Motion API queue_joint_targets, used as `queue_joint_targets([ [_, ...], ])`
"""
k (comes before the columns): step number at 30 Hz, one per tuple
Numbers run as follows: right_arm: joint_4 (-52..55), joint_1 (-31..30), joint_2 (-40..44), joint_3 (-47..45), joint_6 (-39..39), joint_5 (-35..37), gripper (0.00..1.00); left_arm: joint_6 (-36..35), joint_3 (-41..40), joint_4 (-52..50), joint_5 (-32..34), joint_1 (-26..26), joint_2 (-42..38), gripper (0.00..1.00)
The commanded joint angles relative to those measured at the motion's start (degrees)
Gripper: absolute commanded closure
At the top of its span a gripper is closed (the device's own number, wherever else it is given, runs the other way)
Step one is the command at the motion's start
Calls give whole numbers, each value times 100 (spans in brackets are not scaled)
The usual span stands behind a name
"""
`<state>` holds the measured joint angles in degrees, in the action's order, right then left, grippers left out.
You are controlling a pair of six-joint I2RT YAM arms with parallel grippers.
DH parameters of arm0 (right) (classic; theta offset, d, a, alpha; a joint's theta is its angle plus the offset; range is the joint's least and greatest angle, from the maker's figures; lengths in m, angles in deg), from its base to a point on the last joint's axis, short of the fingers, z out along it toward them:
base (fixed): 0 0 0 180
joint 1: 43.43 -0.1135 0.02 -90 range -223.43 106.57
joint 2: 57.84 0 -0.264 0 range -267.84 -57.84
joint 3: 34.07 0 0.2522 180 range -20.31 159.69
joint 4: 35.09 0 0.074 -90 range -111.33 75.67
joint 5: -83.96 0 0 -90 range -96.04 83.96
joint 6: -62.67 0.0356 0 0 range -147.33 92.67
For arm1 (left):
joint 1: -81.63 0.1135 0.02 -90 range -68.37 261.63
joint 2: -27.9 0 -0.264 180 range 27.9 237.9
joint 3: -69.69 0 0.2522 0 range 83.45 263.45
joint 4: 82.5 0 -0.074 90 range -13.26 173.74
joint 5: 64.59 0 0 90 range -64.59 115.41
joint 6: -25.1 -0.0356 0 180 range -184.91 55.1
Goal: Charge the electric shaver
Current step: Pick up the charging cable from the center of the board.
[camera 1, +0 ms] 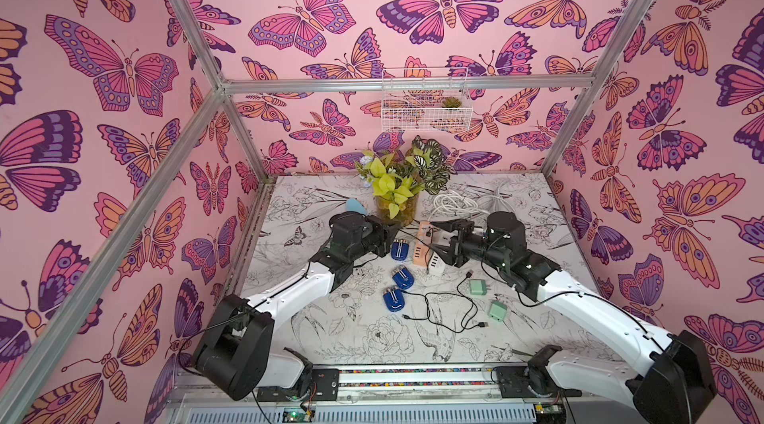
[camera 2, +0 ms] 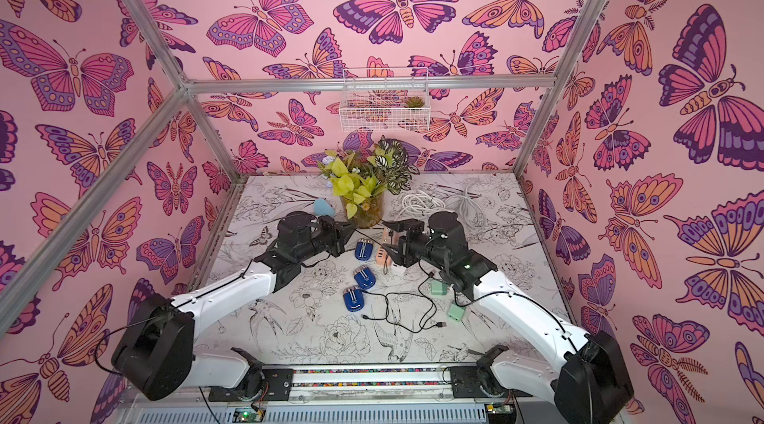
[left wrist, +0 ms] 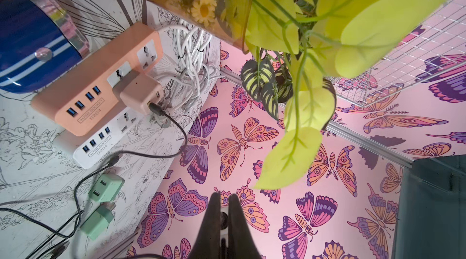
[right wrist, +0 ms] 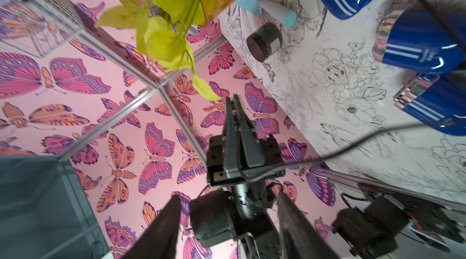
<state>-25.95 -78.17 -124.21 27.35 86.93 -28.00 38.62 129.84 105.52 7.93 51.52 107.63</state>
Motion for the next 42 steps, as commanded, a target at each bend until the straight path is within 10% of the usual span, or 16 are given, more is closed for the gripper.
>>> queue_joint_targets([
  [1, 17, -256, -160, 215, 9, 92, 31, -334, 268, -165, 288, -132, -3, 100],
  [11, -1017, -503, -801, 538, 324, 839, 40, -481, 283, -188, 446, -416, 7, 100],
  [25, -1394, -472, -1084, 486, 506, 674, 99, -509, 265, -196, 499, -452, -72, 100],
  [37, -935, 16, -634, 298, 123, 144, 100, -605, 204, -360, 309, -340, -177, 90],
  [42, -1015, 23, -615, 253, 101, 22, 100, -610, 237, -367, 228, -262, -116, 68],
])
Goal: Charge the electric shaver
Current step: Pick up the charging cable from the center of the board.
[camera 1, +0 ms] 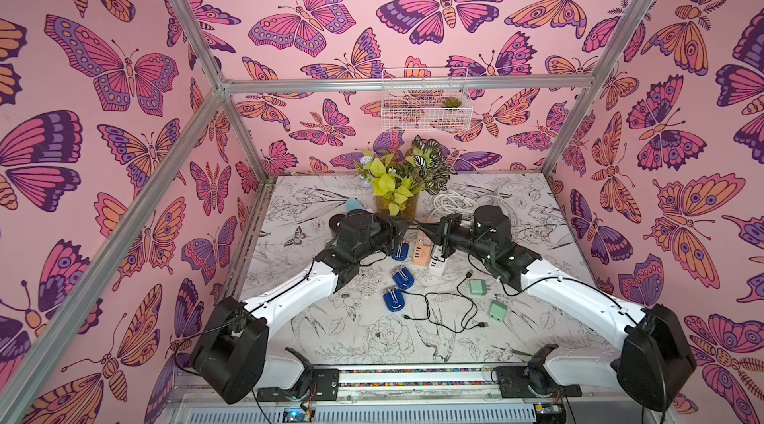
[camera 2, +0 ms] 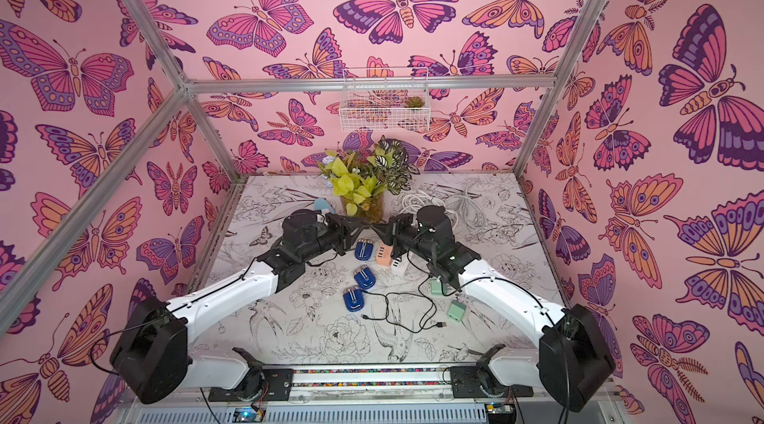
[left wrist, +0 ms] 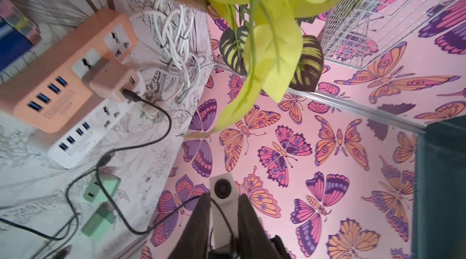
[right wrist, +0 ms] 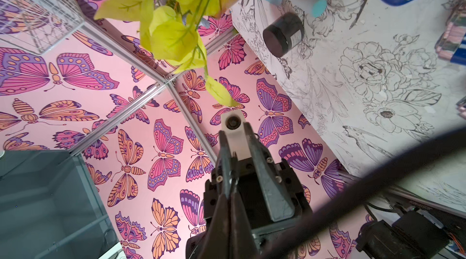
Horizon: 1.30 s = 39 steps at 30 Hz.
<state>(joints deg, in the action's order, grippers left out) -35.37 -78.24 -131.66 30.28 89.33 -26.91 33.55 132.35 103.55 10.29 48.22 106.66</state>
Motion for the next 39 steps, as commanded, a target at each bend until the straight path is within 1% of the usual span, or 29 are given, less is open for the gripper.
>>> queue_joint_targets([
  [1, -68, 27, 142, -47, -143, -79, 100, -106, -5, -171, -33, 79, 1, 67],
  [4, -96, 27, 192, -83, -127, -67, 100, -103, 14, -171, -87, 115, 42, 69],
  [8, -160, 27, 151, -102, -130, -136, 100, -44, 57, -137, -181, 124, 125, 68],
  [10, -126, 31, 113, -102, -176, -203, 100, -24, 108, -118, -211, 124, 139, 64],
  [13, -66, 27, 103, -157, -273, -247, 100, 34, 102, -214, -127, 124, 44, 50],
  [15, -50, 33, 151, -228, -289, -210, 100, 58, 63, -388, -50, 141, -80, 44],
  [18, 1, 28, 201, -264, -326, -192, 100, 99, -18, -452, 8, 159, -176, 43],
  [19, 11, 27, 193, -268, -344, -208, 100, 127, -34, -444, 0, 169, -177, 44],
  [23, -95, 21, 143, -270, -337, -219, 100, 147, 30, -212, -239, 168, -25, 58],
  [26, -199, 18, 15, -184, -324, -255, 100, 188, 45, -178, -390, 152, 68, 61],
  [32, -296, 19, -123, -110, -337, -301, 100, 219, 7, -114, -390, 158, 89, 68],
  [39, -465, -34, -237, -152, -285, -291, 100, 229, 41, -6, -455, 143, 153, 82],
])
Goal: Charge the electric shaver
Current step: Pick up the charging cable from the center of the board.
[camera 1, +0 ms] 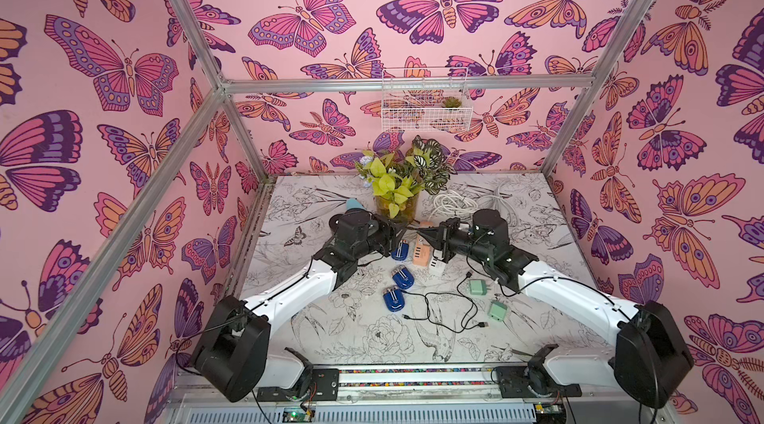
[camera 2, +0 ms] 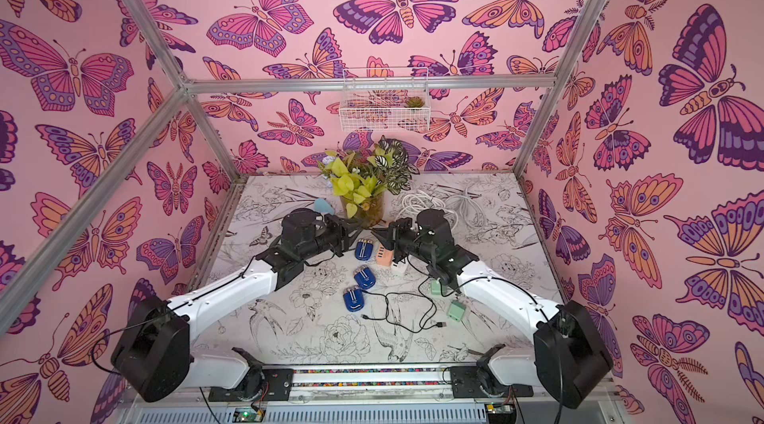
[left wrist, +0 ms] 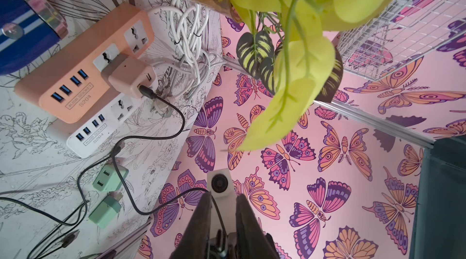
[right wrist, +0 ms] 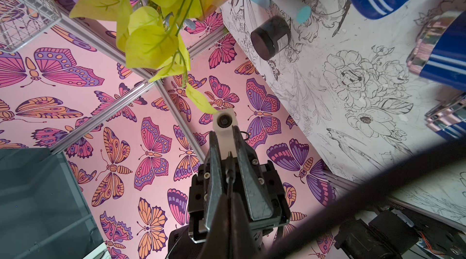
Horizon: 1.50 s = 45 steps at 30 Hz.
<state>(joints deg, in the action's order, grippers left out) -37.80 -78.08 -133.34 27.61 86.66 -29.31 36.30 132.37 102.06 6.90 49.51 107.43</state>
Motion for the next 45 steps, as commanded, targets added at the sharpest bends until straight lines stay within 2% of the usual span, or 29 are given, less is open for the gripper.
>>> queue_joint_targets([
  [1, -233, -50, -78, 121, -18, -44, 100, -40, 23, 160, -118, 13, 79, 85],
  [7, -278, -50, -131, 138, -9, -37, 100, -22, -24, 198, -92, 15, 71, 90],
  [10, -272, -50, -143, 139, -8, -40, 100, -29, -14, 219, -83, 13, 88, 100],
  [12, -269, -50, -140, 129, -17, -58, 100, -40, -21, 259, -67, 13, 87, 100],
  [13, -248, -50, -140, 130, -30, -71, 98, -42, -17, 276, -49, 13, 70, 100],
  [17, -245, -50, -130, 51, -44, -85, 73, -62, -6, 277, -4, 13, 43, 100],
  [21, -367, -63, -238, 76, -32, -131, 64, -73, 12, 312, -61, 5, 86, 100],
  [25, -463, -101, -409, 179, -35, -157, 65, -75, 38, 312, -96, -11, 129, 100],
  [28, -517, -123, -492, 225, -21, -143, 71, -75, 47, 312, -102, -30, 142, 100],
  [38, -616, -145, -628, 301, -25, -115, 81, -84, 20, 312, -93, -58, 129, 100],
  [45, -691, -139, -687, 292, 4, -114, 82, -93, 29, 312, -119, -61, 139, 100],
])
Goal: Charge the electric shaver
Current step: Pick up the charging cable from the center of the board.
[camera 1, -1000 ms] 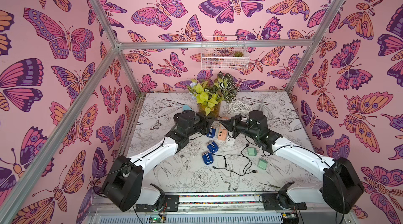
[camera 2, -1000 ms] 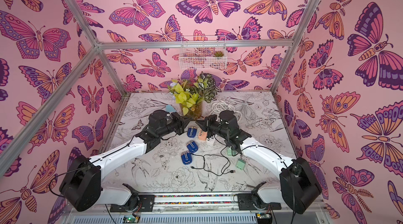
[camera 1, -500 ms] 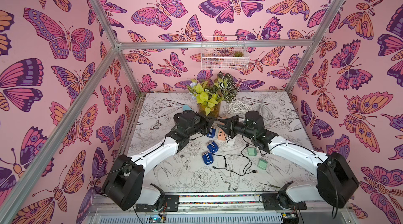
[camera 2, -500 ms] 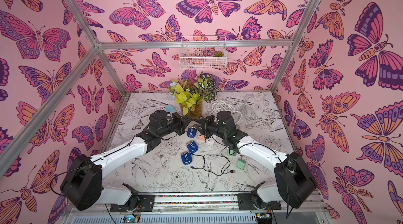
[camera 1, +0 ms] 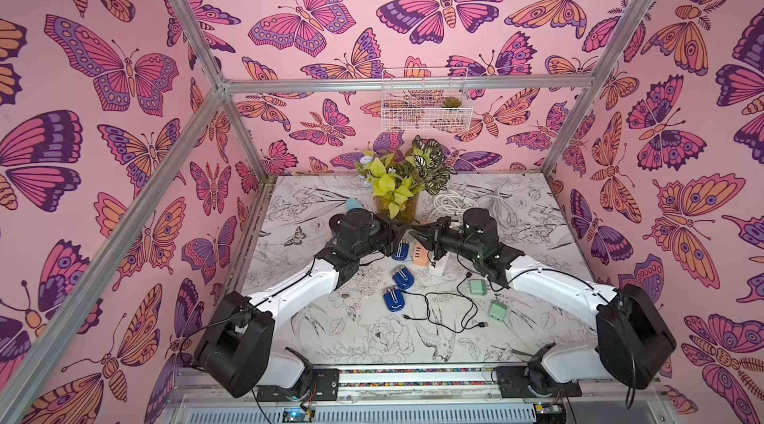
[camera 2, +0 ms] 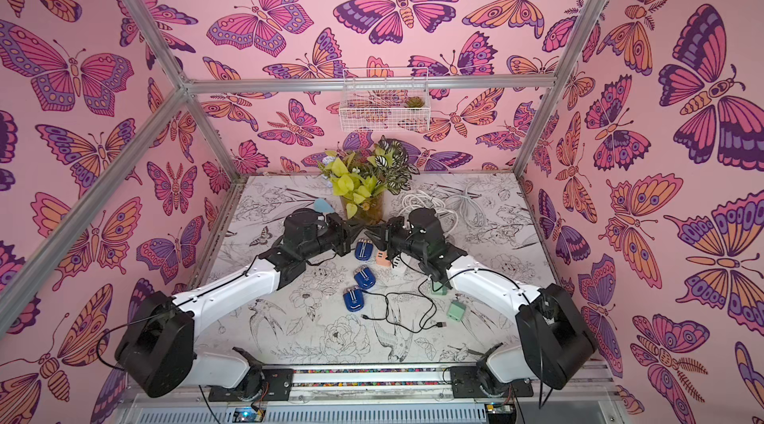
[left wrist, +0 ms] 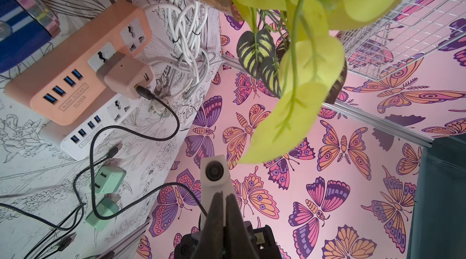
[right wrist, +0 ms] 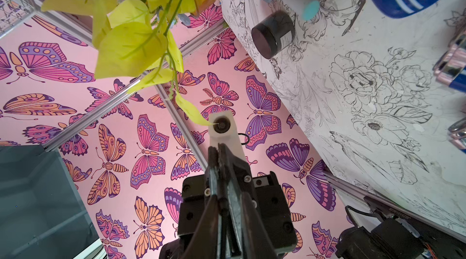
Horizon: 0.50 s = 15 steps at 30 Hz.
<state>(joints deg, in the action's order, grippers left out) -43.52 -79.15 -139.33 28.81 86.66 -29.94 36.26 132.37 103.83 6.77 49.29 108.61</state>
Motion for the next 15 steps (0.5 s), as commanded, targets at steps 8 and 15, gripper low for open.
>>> queue_joint_targets([
  [8, -198, -23, -107, 89, -9, -33, 88, -90, 39, 135, -123, -36, 14, 100],
  [15, -162, -27, -101, 93, -62, -84, 97, -104, 29, 135, -100, -36, -18, 100],
])
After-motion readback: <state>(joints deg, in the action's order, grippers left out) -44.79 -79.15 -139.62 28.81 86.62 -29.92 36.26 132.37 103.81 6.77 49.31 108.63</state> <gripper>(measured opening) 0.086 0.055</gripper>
